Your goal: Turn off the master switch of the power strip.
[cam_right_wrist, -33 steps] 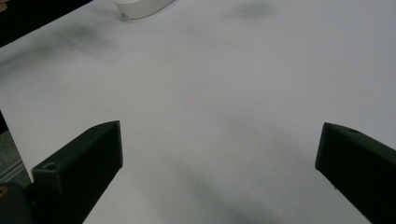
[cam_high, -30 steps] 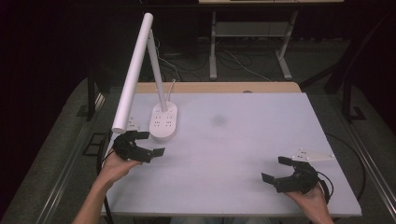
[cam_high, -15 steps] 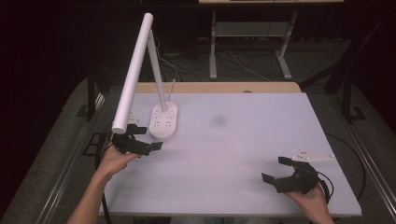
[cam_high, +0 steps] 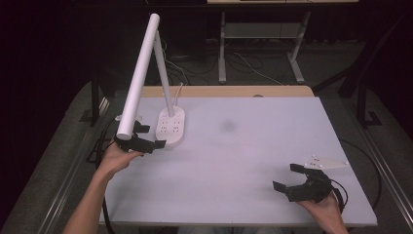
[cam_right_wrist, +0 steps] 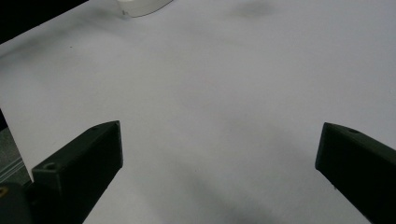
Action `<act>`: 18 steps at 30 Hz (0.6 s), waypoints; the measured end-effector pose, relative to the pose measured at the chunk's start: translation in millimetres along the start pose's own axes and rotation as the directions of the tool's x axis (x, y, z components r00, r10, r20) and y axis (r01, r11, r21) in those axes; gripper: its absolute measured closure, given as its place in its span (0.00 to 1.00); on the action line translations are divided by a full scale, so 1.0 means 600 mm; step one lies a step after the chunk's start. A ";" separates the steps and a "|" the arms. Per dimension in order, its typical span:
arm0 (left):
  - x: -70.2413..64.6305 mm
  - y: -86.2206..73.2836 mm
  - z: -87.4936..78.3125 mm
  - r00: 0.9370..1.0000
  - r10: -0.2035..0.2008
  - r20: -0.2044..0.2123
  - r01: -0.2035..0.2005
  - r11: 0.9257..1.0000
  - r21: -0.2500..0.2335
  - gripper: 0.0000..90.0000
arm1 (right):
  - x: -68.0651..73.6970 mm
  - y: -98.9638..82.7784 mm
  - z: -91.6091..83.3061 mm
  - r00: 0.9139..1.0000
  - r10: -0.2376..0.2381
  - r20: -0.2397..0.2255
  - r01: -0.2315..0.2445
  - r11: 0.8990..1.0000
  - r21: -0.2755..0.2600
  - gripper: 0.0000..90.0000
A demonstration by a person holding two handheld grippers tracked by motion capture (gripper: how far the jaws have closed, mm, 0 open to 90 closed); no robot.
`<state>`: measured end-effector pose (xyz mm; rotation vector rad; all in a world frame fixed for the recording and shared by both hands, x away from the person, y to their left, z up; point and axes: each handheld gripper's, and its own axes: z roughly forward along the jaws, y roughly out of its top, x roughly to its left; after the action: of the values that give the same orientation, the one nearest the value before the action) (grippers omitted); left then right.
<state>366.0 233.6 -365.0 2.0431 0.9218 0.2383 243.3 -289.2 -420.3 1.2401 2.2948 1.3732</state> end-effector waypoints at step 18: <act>0.035 0.026 0.004 0.999 -0.013 -0.035 0.013 1.000 0.009 0.06 | -0.002 -0.001 -0.002 1.000 0.000 0.004 0.000 1.000 -0.005 0.00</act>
<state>390.1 240.6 -358.0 2.0464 0.9590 0.2636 243.3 -291.1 -420.3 1.2405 2.2866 1.3746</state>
